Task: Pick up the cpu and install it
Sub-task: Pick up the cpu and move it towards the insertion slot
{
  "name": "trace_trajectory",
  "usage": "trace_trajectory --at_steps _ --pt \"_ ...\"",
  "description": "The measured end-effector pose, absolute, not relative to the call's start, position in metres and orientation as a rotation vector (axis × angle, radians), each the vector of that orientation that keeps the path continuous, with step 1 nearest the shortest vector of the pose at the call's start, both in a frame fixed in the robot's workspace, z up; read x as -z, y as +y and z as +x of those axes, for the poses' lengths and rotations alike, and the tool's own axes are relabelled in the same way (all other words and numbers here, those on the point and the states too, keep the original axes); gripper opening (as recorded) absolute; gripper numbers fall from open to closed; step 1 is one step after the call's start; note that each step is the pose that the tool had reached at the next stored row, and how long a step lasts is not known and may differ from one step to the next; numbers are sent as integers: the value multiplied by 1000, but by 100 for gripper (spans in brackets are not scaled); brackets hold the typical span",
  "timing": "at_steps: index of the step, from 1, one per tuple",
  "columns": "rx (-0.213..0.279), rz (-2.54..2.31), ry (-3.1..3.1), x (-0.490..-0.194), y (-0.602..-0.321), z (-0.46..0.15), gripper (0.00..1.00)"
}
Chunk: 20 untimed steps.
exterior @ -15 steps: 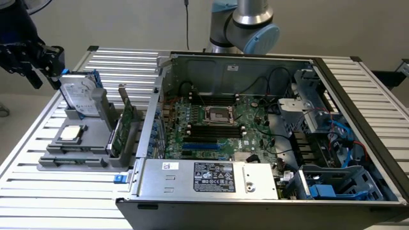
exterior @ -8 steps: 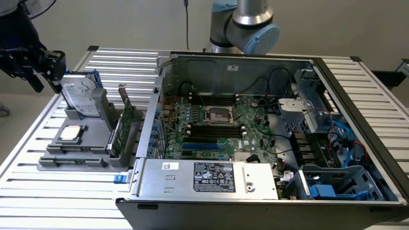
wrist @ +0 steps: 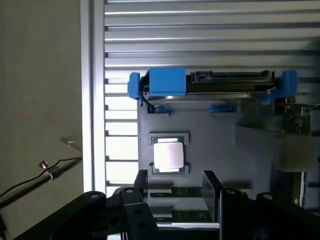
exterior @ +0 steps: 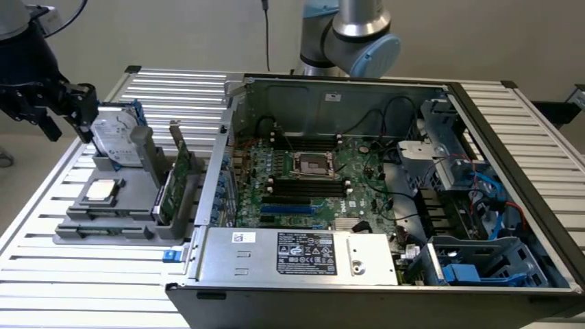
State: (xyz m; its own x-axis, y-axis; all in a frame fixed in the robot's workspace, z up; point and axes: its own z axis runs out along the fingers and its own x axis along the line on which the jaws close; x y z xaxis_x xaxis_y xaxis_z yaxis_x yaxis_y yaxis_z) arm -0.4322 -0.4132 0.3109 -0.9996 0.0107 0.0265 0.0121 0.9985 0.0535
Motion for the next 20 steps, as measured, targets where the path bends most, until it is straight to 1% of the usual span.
trace_trajectory --at_steps 11,20 --pt "84 -18 -3114 -291 -431 -431 56" --pt "83 -18 -3112 -275 -435 -419 56"
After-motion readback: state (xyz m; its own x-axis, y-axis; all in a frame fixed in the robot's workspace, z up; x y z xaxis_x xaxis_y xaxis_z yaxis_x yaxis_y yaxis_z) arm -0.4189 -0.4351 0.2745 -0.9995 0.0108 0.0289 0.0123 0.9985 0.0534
